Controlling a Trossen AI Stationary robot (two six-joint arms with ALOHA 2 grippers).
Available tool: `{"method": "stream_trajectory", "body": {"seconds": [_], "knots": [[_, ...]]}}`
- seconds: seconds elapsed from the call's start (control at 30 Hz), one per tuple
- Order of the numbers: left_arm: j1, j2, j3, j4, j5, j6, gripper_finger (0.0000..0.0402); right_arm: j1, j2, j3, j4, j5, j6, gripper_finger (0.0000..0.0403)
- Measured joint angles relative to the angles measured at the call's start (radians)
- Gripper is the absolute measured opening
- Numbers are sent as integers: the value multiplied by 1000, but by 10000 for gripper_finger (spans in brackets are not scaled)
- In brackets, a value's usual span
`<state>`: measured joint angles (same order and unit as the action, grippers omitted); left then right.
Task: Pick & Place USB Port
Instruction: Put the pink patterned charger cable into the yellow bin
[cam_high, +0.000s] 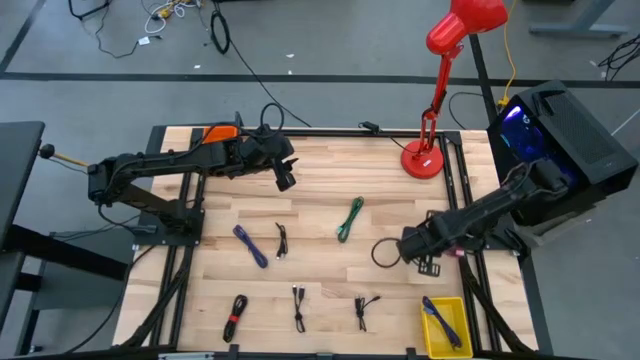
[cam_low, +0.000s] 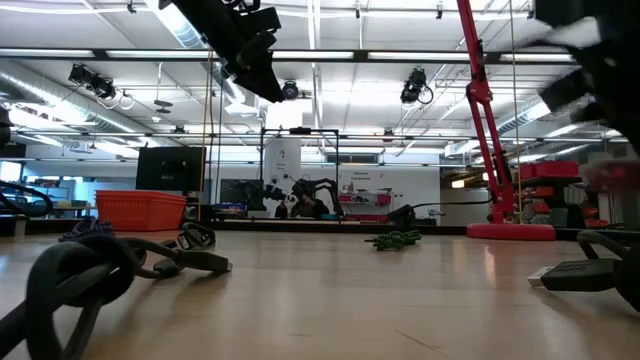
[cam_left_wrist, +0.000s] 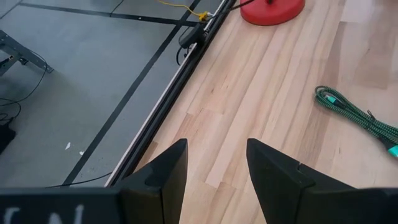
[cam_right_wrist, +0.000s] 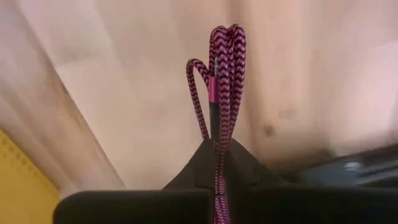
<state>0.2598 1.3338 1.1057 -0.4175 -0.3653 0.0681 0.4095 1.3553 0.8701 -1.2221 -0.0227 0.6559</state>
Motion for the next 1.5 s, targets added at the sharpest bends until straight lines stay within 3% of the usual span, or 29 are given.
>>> {"method": "stream_trajectory", "body": {"seconds": [0.3, 0.43, 0.8, 0.93, 1.1, 1.37, 1.5], "knots": [[0, 0, 0, 0, 0, 4, 172, -7, -82, 261, -60, 16, 158, 4], [0, 0, 0, -5, 0, 3, 172, 44, -136, 339, -80, 5, 265, 4], [0, 0, 0, -6, 22, 4, 172, 418, -177, 347, 6, 114, 764, 4], [0, 0, 0, -6, 22, 4, 172, 529, -146, 347, 16, 208, 932, 4], [0, 0, 0, -6, 22, 4, 172, 604, -86, 347, 3, 247, 1123, 4], [0, 0, 0, -6, 22, 17, 172, 686, -1, 347, 35, 253, 1284, 4], [0, 0, 0, -6, 22, 18, 172, 722, 30, 347, 69, 307, 1338, 4]]}}
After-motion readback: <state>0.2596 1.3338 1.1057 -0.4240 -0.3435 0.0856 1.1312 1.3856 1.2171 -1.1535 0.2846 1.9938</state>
